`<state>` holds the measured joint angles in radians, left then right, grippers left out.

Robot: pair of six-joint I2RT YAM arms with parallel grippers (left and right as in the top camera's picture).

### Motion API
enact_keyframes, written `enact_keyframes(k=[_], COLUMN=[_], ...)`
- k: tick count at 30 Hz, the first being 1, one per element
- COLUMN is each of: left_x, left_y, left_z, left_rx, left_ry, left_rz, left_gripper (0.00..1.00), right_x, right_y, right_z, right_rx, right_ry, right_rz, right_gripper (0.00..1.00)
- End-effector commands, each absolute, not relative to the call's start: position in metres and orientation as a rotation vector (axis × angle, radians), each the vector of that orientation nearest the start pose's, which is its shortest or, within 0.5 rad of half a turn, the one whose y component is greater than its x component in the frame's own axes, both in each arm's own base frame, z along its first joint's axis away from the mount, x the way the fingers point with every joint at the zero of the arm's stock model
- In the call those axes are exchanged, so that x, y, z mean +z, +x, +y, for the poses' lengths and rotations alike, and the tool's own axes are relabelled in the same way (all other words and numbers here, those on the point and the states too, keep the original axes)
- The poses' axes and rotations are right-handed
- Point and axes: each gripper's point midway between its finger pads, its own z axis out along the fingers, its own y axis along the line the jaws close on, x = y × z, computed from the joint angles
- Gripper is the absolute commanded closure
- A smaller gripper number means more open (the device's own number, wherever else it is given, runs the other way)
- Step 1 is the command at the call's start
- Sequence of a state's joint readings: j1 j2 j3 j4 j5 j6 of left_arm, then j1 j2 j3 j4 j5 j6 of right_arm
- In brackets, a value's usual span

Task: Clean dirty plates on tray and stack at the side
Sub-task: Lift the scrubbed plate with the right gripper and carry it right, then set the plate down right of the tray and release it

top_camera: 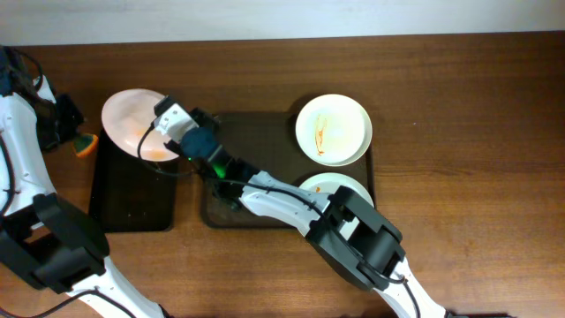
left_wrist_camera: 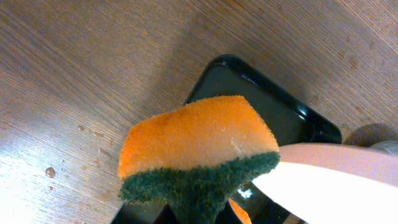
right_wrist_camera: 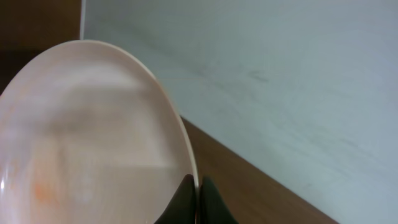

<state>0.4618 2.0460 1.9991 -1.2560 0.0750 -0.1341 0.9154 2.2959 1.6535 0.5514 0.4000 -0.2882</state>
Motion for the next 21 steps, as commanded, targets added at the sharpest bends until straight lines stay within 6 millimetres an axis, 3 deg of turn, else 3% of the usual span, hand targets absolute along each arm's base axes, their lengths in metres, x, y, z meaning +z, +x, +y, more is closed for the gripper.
enact_keyframes(k=[1,3,6,7,9,12,14,15,17,21], left_x=[0.169,0.169,0.169,0.169,0.169,0.17,0.17,0.169,0.169,0.169], left_y=[0.414,0.415,0.416,0.416,0.418,0.433,0.446,0.449,0.457,0.461], left_z=[0.194,0.193,0.194,0.193,0.188,0.158,0.121,0.105,0.068,0.002], left_rx=[-0.047,-0.052,-0.051,-0.051,-0.063,-0.075,-0.093,-0.102,-0.119,-0.141], left_ry=[-0.804,-0.803,-0.802,-0.802,-0.833,-0.733,-0.616,-0.567,-0.453,-0.251], left_rz=[2.718,2.717,2.713,2.714,2.705,2.727,2.752,2.765,2.789,2.821], left_gripper=[1.0,1.0,1.0,1.0,1.0,1.0,1.0,1.0,1.0,1.0], right_x=[0.205,0.217,0.244,0.246,0.235,0.21,0.2,0.198,0.196,0.188], right_y=[0.48,0.504,0.52,0.524,0.53,0.509,0.467,0.452,0.428,0.412], right_z=[0.454,0.42,0.389,0.377,0.334,0.282,0.25,0.24,0.2,0.077], right_rx=[0.081,0.012,0.024,-0.007,-0.064,-0.056,0.007,0.066,0.213,0.272], right_ry=[-0.572,-0.483,-0.386,-0.386,-0.251,-0.096,-0.158,-0.172,-0.147,0.218], right_rz=[1.517,1.53,1.531,1.564,1.721,2.001,2.266,2.353,2.535,2.734], right_gripper=[0.96,0.96,0.96,0.96,0.96,0.96,0.96,0.96,0.96,0.96])
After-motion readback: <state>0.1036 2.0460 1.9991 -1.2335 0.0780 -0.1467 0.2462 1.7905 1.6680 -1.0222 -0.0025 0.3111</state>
